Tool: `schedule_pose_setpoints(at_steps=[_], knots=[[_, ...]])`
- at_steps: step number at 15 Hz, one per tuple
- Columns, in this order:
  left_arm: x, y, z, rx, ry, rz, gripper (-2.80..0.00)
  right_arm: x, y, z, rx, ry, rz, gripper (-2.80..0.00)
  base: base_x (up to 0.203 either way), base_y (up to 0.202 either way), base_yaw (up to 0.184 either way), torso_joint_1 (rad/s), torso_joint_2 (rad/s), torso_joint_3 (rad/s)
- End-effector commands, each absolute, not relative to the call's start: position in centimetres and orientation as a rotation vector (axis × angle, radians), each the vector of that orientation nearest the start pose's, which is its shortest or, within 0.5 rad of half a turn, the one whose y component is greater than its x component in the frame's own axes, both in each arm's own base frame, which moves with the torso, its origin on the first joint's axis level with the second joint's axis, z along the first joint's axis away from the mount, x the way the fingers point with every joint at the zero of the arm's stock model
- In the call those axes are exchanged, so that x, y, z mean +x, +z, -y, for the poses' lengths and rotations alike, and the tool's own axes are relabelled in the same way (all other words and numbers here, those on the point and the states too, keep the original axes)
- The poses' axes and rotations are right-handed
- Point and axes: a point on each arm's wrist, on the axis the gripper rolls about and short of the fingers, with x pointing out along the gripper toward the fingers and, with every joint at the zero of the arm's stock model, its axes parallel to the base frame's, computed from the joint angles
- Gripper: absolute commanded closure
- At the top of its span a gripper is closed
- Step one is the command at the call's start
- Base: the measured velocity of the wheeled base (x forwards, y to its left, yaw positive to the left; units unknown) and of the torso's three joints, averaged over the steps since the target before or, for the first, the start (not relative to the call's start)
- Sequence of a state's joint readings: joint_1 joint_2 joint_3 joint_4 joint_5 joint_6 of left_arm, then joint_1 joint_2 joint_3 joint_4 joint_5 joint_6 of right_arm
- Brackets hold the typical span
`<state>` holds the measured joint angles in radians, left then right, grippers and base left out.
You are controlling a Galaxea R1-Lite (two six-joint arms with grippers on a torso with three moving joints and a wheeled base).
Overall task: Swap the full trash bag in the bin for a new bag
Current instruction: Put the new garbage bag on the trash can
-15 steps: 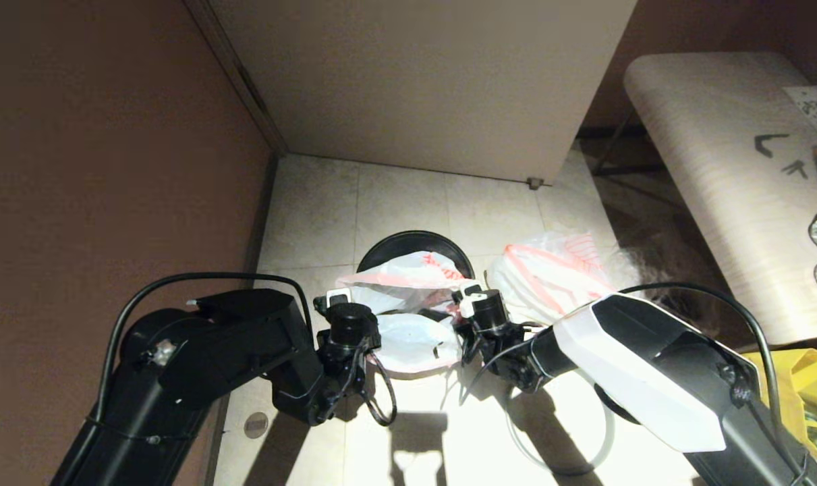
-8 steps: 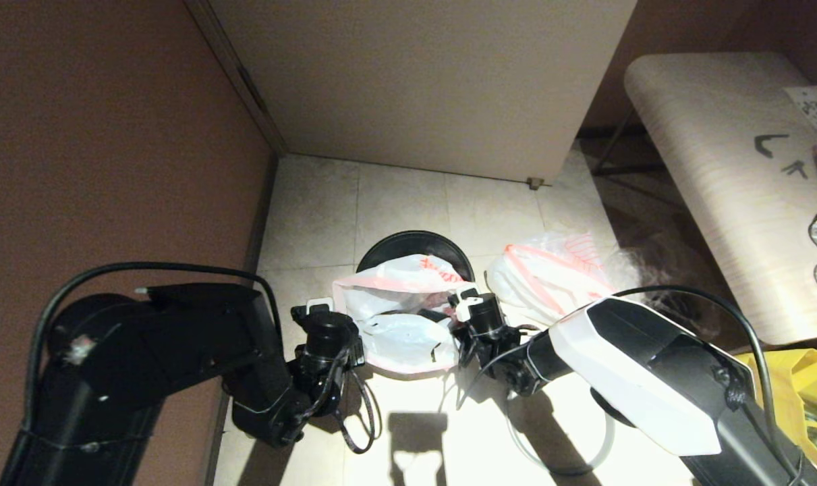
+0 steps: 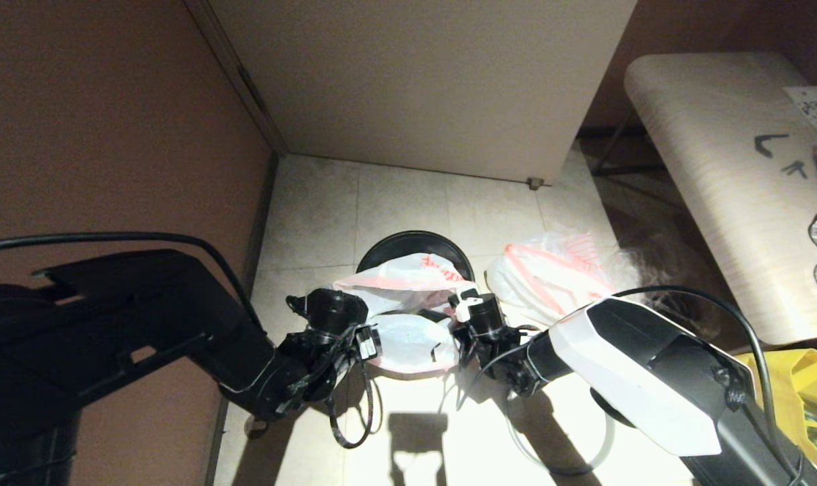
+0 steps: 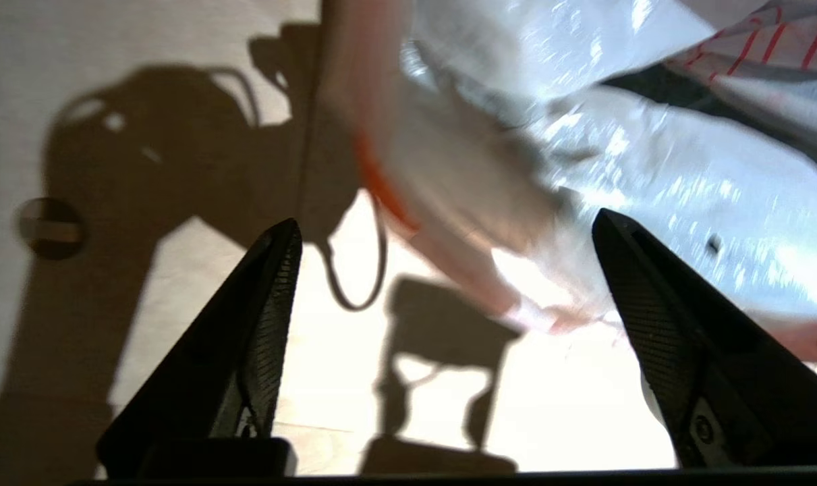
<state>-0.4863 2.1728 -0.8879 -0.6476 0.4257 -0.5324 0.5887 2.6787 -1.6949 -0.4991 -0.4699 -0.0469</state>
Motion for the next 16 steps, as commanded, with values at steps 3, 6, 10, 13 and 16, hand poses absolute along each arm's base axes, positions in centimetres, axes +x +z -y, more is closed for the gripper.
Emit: schedule_pose_setpoints(at_steps=[3, 6, 10, 13, 16], knots=[[37.6, 3.1, 17.8, -0.264, 0.113, -0.596, -2.80, 43.4, -1.6, -27.9, -0.293, 0.126, -0.416, 0.00, 0.000, 0.000, 0.000, 0.000, 0.00, 0.000], [39.6, 1.8, 18.6, -0.284, 0.151, -0.661, -2.80, 43.4, -1.4, -28.0, -0.289, 0.127, -0.410, 0.00, 0.000, 0.000, 0.000, 0.000, 0.00, 0.000], [41.1, 1.6, 18.9, -0.300, 0.154, -0.640, 0.00, 43.3, -1.2, -28.0, -0.283, 0.127, -0.409, 0.00, 0.000, 0.000, 0.000, 0.000, 0.00, 0.000], [40.5, 1.3, 18.6, -0.289, 0.166, -0.659, 0.00, 43.3, -1.4, -27.8, -0.287, 0.125, -0.415, 0.00, 0.000, 0.000, 0.000, 0.000, 0.00, 0.000], [38.9, 2.0, 17.9, -0.280, 0.171, -0.676, 0.00, 43.3, -1.8, -27.9, -0.291, 0.126, -0.420, 0.00, 0.000, 0.000, 0.000, 0.000, 0.00, 0.000]])
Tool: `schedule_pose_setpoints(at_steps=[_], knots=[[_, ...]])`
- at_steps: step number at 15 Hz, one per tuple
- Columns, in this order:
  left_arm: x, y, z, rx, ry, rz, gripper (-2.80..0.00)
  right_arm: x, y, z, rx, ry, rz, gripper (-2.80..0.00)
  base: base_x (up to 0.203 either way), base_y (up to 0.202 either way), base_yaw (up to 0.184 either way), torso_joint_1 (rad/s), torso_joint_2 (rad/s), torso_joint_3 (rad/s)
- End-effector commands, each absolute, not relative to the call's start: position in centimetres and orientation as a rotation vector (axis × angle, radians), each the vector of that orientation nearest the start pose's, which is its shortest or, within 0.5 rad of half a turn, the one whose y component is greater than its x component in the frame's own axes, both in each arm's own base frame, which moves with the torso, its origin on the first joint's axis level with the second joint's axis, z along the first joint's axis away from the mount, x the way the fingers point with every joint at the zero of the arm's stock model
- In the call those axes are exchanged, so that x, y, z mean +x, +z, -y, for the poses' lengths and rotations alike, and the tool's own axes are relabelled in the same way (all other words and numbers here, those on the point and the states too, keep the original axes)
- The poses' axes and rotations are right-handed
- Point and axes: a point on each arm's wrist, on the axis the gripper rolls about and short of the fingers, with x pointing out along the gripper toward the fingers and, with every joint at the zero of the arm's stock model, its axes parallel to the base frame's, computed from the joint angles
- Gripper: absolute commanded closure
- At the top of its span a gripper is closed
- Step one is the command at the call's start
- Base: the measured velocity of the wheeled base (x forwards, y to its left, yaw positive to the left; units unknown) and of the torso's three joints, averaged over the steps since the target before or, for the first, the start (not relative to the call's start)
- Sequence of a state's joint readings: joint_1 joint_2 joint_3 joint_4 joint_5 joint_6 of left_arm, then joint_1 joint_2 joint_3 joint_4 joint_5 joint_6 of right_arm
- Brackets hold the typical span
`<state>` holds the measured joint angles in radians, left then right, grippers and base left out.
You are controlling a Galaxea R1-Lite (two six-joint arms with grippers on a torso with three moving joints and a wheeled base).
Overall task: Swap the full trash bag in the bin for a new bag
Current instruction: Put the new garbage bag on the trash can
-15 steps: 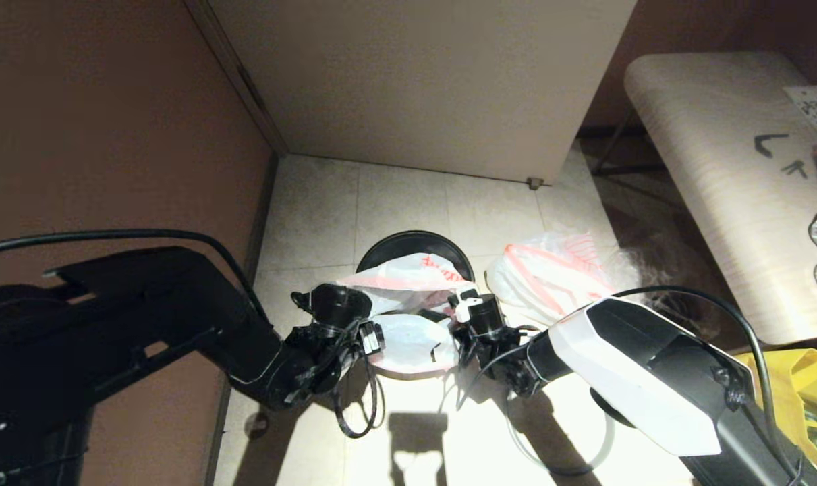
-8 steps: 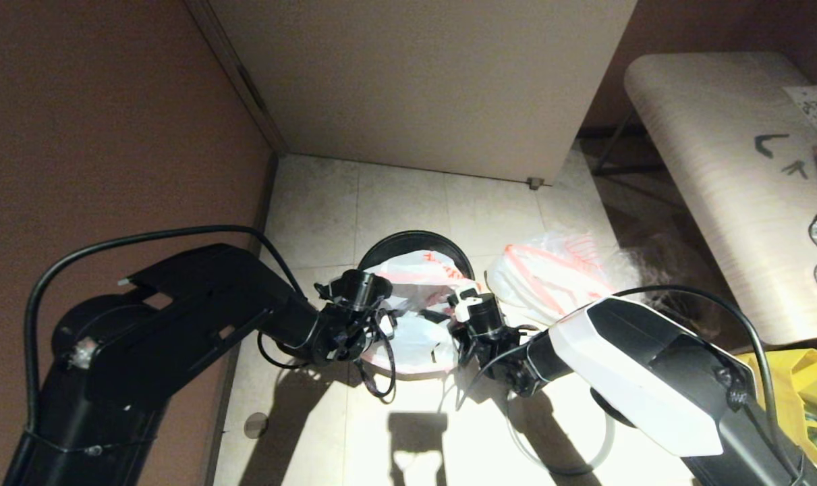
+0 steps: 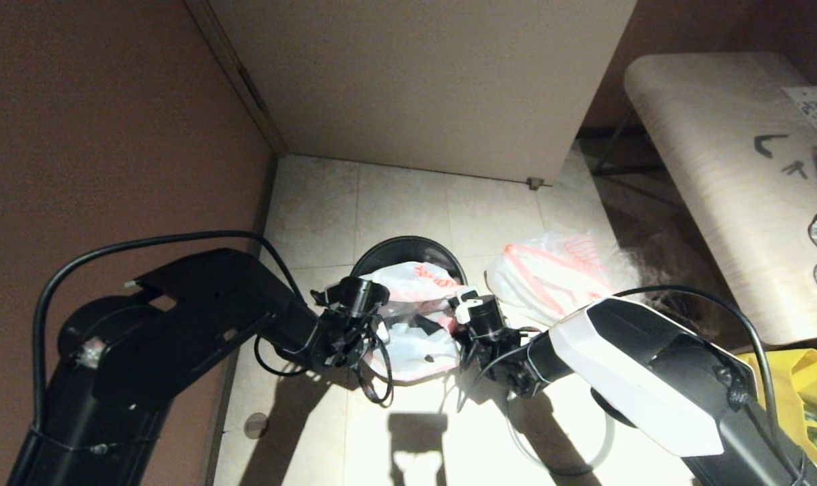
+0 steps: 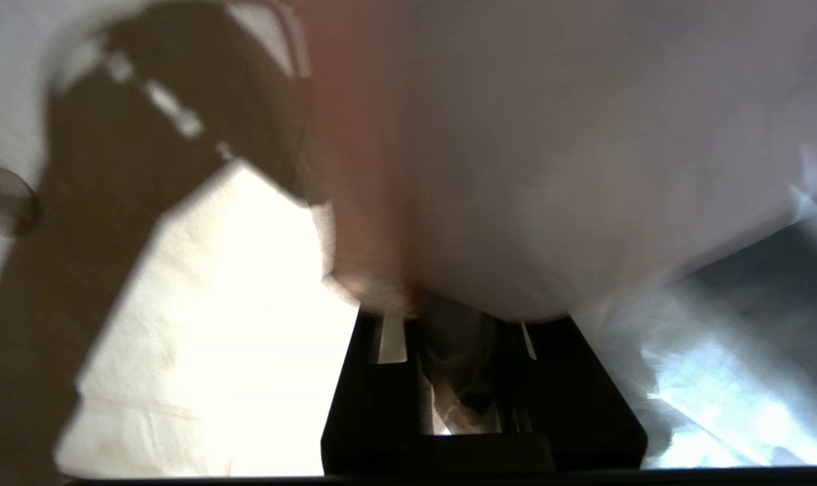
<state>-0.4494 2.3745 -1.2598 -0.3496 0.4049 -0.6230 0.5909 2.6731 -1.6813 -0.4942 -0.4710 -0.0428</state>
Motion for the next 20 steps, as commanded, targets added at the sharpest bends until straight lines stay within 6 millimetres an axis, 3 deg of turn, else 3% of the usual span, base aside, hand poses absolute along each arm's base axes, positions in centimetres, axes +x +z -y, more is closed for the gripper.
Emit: schedule_pose_setpoints(at_steps=[1, 7, 13, 14, 17, 20], knots=[[39.4, 1.6, 18.1, -0.280, 0.170, -0.673, 0.00, 43.3, -2.0, -28.0, -0.291, 0.127, -0.422, 0.00, 0.000, 0.000, 0.000, 0.000, 0.00, 0.000], [41.0, 1.4, 18.7, -0.293, 0.165, -0.641, 0.00, 42.1, -0.6, -28.3, -0.294, 0.144, -0.422, 0.00, 0.000, 0.000, 0.000, 0.000, 0.00, 0.000], [42.1, 1.0, 18.2, -0.308, 0.186, -0.623, 0.00, 40.3, -1.2, -28.3, -0.321, 0.164, -0.445, 0.00, 0.000, 0.000, 0.000, 0.000, 0.00, 0.000], [42.1, 1.0, 18.1, -0.310, 0.188, -0.623, 0.00, 40.3, -1.1, -28.3, -0.321, 0.164, -0.442, -2.80, 0.000, 0.000, 0.000, 0.000, 0.00, 0.000], [42.1, 1.2, 18.1, -0.315, 0.189, -0.616, 0.00, 39.5, 0.1, -27.9, -0.326, 0.168, -0.446, -2.80, 0.000, 0.000, 0.000, 0.000, 0.00, 0.000], [42.4, 1.5, 17.8, -0.333, 0.190, -0.591, 0.00, 36.7, 2.1, -26.7, -0.345, 0.191, -0.477, -2.80, 0.000, 0.000, 0.000, 0.000, 0.00, 0.000]])
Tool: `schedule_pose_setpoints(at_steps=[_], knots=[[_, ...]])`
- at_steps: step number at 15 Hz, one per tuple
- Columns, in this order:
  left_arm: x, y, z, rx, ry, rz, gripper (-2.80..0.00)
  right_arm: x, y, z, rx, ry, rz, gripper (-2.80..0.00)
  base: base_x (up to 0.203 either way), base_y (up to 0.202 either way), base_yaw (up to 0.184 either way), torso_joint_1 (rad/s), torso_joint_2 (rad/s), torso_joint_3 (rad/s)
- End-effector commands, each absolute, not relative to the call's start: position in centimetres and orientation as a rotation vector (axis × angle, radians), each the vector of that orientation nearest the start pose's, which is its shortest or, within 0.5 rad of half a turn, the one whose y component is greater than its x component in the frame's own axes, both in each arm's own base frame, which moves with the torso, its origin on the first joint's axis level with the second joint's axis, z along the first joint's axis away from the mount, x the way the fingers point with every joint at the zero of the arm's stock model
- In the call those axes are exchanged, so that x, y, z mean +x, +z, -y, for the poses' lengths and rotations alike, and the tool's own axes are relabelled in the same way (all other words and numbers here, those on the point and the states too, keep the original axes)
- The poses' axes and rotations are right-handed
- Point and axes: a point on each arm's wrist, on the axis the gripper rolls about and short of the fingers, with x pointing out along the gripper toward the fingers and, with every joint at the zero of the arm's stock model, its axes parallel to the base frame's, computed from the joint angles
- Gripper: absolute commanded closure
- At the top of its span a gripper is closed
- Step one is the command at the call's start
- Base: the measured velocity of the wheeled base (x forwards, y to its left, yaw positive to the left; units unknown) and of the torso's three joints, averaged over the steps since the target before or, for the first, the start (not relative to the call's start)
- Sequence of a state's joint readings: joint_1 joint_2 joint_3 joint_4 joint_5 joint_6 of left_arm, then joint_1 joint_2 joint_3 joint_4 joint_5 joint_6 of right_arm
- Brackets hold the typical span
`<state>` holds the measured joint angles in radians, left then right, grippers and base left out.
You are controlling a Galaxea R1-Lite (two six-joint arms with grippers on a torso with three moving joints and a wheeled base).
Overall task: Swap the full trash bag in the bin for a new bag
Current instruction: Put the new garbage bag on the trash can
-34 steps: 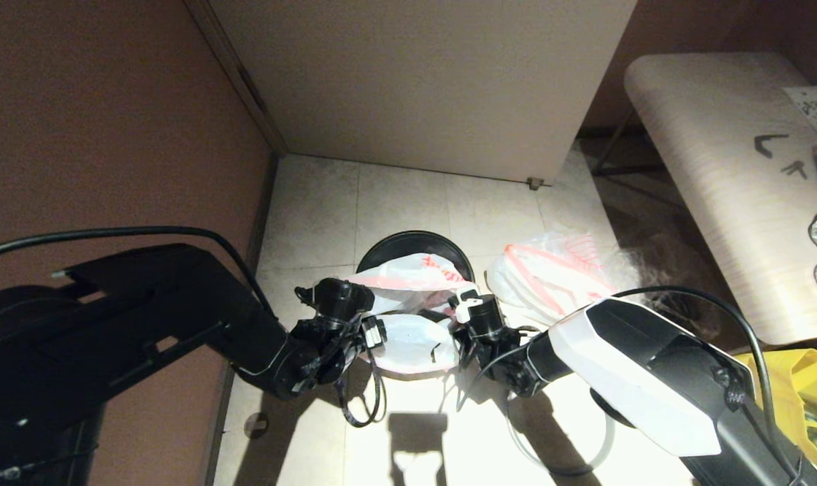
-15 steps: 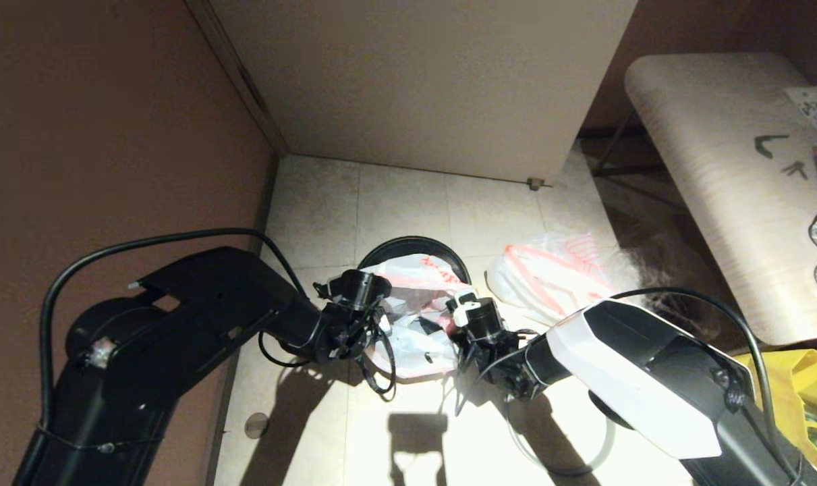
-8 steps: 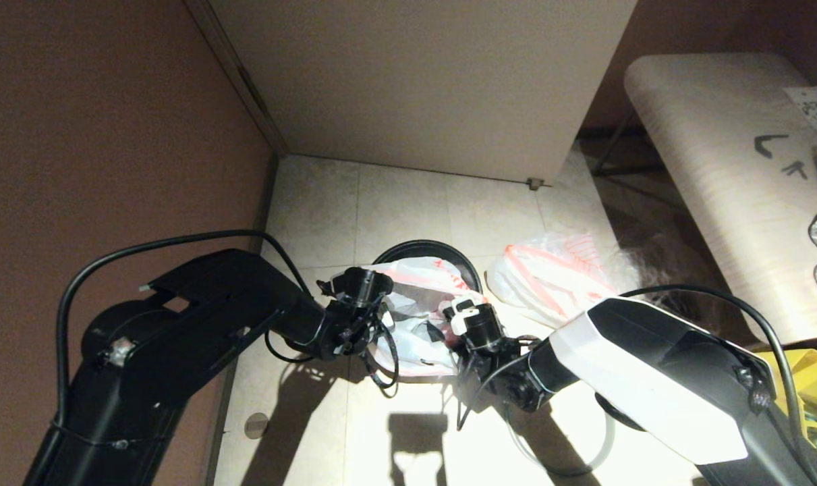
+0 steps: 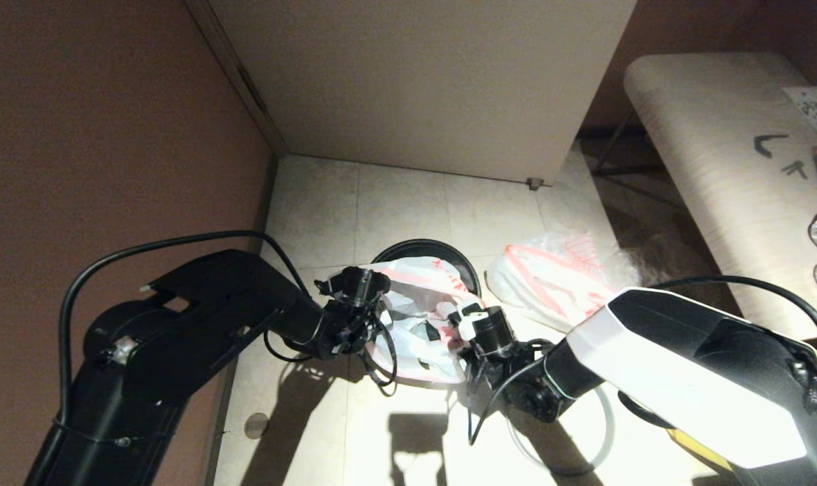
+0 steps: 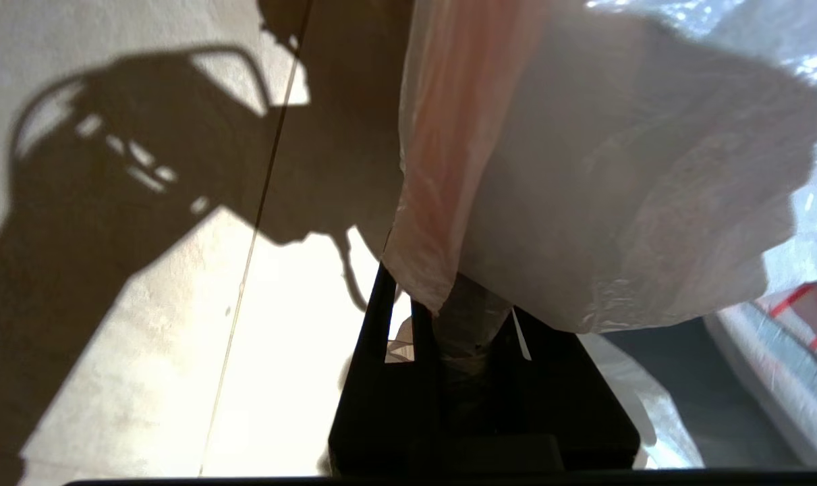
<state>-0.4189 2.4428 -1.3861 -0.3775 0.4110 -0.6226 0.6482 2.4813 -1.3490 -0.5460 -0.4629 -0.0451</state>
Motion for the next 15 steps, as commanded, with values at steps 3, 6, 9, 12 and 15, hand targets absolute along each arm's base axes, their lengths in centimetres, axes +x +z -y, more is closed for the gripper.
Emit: schedule_pose_setpoints(at_steps=[3, 6, 9, 12, 15], knots=[[42.6, 1.4, 17.7, -0.339, 0.188, -0.576, 0.00, 34.5, 1.8, -25.5, -0.348, 0.230, -0.499, -2.80, 0.000, 0.000, 0.000, 0.000, 0.00, 0.000], [42.6, 1.3, 17.7, -0.338, 0.189, -0.578, 0.00, 32.6, 4.4, -25.2, -0.313, 0.309, -0.454, -2.80, 0.000, 0.000, 0.000, 0.000, 0.00, 0.000], [42.5, 1.2, 17.7, -0.337, 0.192, -0.579, 0.00, 30.7, 5.3, -26.4, -0.325, 0.405, -0.440, 0.00, 0.000, 0.000, 0.000, 0.000, 0.00, 0.000], [42.4, 1.4, 17.7, -0.338, 0.191, -0.579, 0.00, 30.7, 5.5, -26.7, -0.324, 0.413, -0.421, 0.00, 0.000, 0.000, 0.000, 0.000, 0.00, 0.000], [42.2, 1.6, 17.7, -0.338, 0.189, -0.578, 0.00, 32.6, 4.3, -26.1, -0.331, 0.376, -0.432, 0.00, 0.000, 0.000, 0.000, 0.000, 0.00, 0.000]])
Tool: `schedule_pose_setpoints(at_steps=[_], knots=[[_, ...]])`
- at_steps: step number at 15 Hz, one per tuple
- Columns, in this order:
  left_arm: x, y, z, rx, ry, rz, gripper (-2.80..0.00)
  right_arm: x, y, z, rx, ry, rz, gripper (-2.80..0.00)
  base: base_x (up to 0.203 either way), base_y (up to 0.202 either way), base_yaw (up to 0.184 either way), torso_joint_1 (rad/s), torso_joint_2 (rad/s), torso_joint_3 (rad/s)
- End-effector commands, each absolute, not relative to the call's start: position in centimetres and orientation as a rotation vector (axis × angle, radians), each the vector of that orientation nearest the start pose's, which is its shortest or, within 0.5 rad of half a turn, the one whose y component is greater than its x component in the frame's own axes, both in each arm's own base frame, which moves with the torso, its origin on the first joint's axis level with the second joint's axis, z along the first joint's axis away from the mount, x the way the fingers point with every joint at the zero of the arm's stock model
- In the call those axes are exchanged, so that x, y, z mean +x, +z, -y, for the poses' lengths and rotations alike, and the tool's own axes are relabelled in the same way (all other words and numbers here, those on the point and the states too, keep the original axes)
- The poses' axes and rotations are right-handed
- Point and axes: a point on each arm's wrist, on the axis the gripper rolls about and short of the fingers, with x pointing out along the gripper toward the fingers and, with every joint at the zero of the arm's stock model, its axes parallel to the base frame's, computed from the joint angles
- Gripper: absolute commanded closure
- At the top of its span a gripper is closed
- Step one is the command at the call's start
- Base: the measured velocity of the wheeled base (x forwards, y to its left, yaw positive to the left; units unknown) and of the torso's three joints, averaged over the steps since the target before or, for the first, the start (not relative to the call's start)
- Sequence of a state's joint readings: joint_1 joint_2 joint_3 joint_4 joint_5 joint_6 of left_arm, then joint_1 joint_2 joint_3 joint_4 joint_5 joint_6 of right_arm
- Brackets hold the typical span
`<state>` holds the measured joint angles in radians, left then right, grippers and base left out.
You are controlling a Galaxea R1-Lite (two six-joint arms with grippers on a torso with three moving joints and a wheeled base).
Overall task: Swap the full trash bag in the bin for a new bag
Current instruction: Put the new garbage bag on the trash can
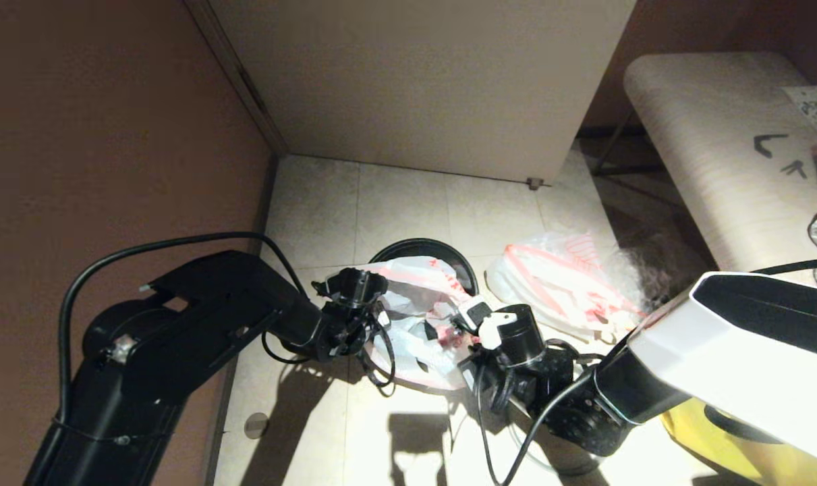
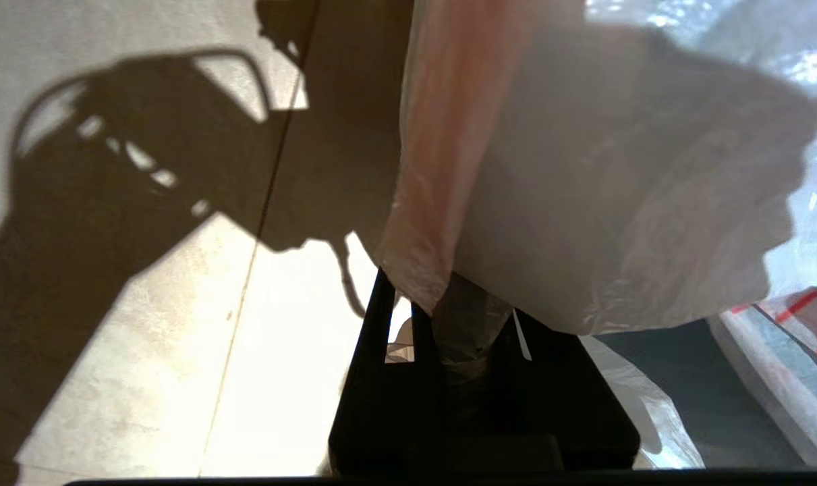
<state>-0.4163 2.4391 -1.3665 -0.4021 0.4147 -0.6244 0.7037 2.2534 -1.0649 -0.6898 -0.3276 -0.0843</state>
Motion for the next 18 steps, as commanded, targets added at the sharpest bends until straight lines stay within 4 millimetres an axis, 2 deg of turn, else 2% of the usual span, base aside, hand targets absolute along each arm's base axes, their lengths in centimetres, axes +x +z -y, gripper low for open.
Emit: schedule_pose_setpoints(at_steps=[1, 4, 7, 11, 13, 17, 18], knots=[[42.2, 1.7, 17.6, -0.340, 0.188, -0.578, 0.00, 33.7, 3.7, -25.7, -0.342, 0.356, -0.433, 0.00, 0.000, 0.000, 0.000, 0.000, 0.00, 0.000], [41.4, 2.3, 18.0, -0.339, 0.167, -0.584, 0.00, 36.1, 2.9, -24.6, -0.350, 0.308, -0.427, 0.00, 0.000, 0.000, 0.000, 0.000, 0.00, 0.000], [41.0, 2.1, 18.3, -0.335, 0.150, -0.578, 0.00, 36.7, 2.4, -24.9, -0.348, 0.308, -0.421, 0.00, 0.000, 0.000, 0.000, 0.000, 0.00, 0.000], [40.7, 1.7, 18.5, -0.334, 0.120, -0.606, 0.00, 36.4, 2.4, -25.3, -0.315, 0.317, -0.421, 0.00, 0.000, 0.000, 0.000, 0.000, 0.00, 0.000], [40.8, 1.4, 18.5, -0.331, 0.118, -0.610, 0.00, 35.6, 3.0, -25.1, -0.304, 0.324, -0.398, 0.00, 0.000, 0.000, 0.000, 0.000, 0.00, 0.000], [40.7, 1.4, 18.5, -0.327, 0.116, -0.614, 0.00, 30.8, 4.5, -24.5, -0.287, 0.398, -0.410, 0.00, 0.000, 0.000, 0.000, 0.000, 0.00, 0.000], [40.7, 1.5, 18.5, -0.328, 0.115, -0.614, 0.00, 30.5, 4.6, -24.7, -0.276, 0.418, -0.410, 0.00, 0.000, 0.000, 0.000, 0.000, 0.00, 0.000]])
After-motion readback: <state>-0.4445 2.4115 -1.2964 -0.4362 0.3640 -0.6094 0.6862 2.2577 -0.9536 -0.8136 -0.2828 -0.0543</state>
